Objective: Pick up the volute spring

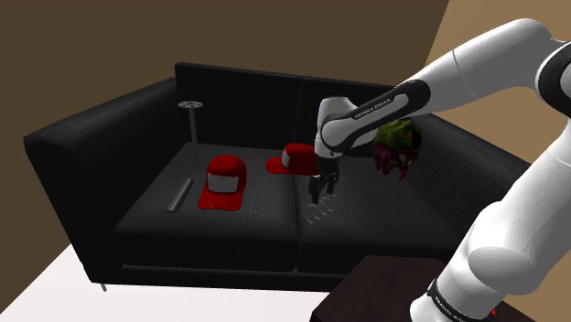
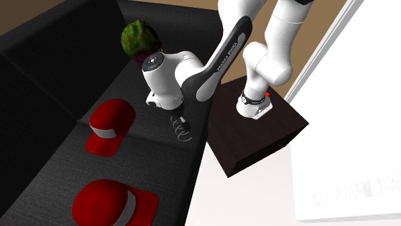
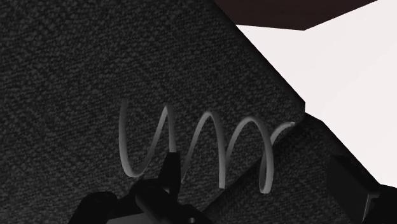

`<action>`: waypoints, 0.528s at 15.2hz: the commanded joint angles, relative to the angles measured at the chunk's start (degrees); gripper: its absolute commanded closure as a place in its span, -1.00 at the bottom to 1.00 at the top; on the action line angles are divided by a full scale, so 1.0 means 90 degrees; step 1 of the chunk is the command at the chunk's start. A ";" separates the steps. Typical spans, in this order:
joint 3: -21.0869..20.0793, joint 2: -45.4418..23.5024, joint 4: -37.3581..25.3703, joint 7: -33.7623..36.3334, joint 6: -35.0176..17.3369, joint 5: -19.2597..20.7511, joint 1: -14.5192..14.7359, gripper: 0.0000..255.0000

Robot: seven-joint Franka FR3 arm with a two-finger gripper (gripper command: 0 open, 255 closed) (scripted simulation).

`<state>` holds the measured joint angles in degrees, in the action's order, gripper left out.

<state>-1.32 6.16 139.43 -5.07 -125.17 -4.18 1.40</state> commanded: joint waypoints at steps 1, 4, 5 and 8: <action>-0.0022 -0.0253 0.0000 0.0016 -0.0207 -0.0035 0.0023 -1.00; -0.0025 -0.0444 0.0082 -0.0002 -0.0479 -0.0047 0.0026 -1.00; -0.0026 -0.0511 0.0106 -0.0009 -0.0570 -0.0051 0.0027 -1.00; -0.0029 -0.0688 0.0163 -0.0025 -0.0804 -0.0062 0.0029 -1.00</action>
<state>-1.65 0.61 140.55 -5.18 -131.67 -4.73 1.73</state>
